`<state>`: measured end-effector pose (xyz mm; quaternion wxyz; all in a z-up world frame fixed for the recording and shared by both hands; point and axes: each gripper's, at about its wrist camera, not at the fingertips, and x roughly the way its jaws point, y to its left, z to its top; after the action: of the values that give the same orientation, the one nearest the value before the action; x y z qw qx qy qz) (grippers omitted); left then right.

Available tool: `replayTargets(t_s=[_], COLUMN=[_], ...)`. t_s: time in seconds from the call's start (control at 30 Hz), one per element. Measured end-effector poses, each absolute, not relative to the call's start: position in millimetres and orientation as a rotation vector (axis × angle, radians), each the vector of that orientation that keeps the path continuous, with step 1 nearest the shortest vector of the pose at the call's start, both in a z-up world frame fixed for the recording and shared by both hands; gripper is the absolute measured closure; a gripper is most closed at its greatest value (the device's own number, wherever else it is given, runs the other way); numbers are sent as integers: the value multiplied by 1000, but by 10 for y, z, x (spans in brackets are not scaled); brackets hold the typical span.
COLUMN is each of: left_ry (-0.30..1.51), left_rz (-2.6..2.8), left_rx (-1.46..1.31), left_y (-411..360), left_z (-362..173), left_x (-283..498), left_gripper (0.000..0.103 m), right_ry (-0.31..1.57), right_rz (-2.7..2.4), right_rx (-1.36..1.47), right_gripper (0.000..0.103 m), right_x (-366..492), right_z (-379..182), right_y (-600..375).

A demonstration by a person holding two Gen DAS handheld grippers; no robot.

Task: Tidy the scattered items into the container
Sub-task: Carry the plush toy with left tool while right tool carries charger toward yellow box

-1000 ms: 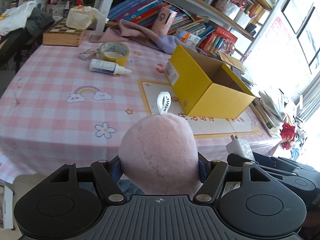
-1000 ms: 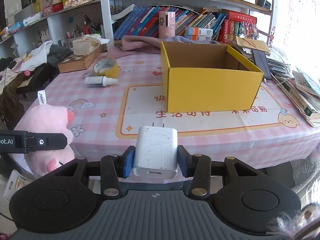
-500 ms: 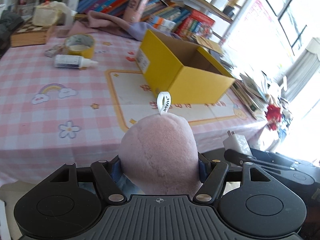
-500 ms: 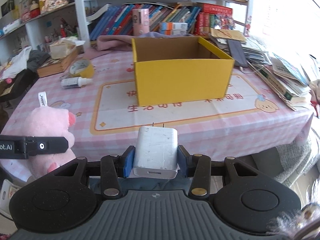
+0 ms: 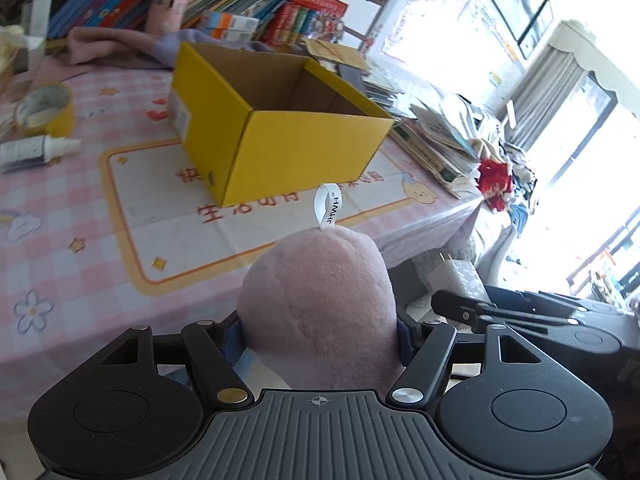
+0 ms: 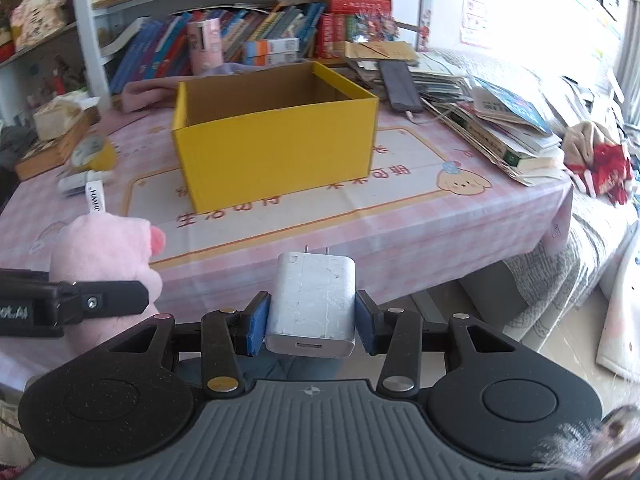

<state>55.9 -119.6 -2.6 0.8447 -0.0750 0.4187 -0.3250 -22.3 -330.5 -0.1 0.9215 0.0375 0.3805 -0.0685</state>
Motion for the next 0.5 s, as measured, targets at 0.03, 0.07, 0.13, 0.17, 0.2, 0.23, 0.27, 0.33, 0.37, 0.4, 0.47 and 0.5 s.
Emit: replayTargets(t_s=[0.03,0.07,0.13,0.17,0.2,0.23,0.27,0.33,0.37,0.4,0.47,0.5], left_ry=[879,873,859,849,835,823,806,773,755,741,705,681], left_rz=[-689,-690,-682,-675,-665,-657,-648,-636,-635,-637,-649,-657], left_rx=[-156,-153,-151,-151,-152,-152,-151,-145,-143,-141,-126,-116], left_y=[-1197,-1193,-1169,-1154,-1137,-1123,-1112,-1107,-1112,-1125,-1176,-1207], left_z=[-19,-11,4,13,28,46,68,120,153,189,274,327], left_x=[577,595,627,649,663,682,695,729,751,778,831,862], left_gripper=[34,34,34,34,34,34,34,34,34,34,34,34], right_ry=[781,779,773,770,766,760,751,730,718,706,673,646], right_rz=[-141,-139,-127,-119,-109,-98,-87,-64,-54,-48,-40,-39], right_rx=[81,82,78,73,67,58,47,24,14,6,-10,-20], right_gripper=[61,61,61,61,61,61,61,61,61,61,61,61], right_x=[-190,-150,-55,0,52,102,152,242,288,331,413,449], right_z=[0,2,8,10,14,20,31,57,76,98,157,196], right_y=[-3322,-3332,-3331,-3320,-3306,-3287,-3264,-3228,-3220,-3220,-3244,-3261])
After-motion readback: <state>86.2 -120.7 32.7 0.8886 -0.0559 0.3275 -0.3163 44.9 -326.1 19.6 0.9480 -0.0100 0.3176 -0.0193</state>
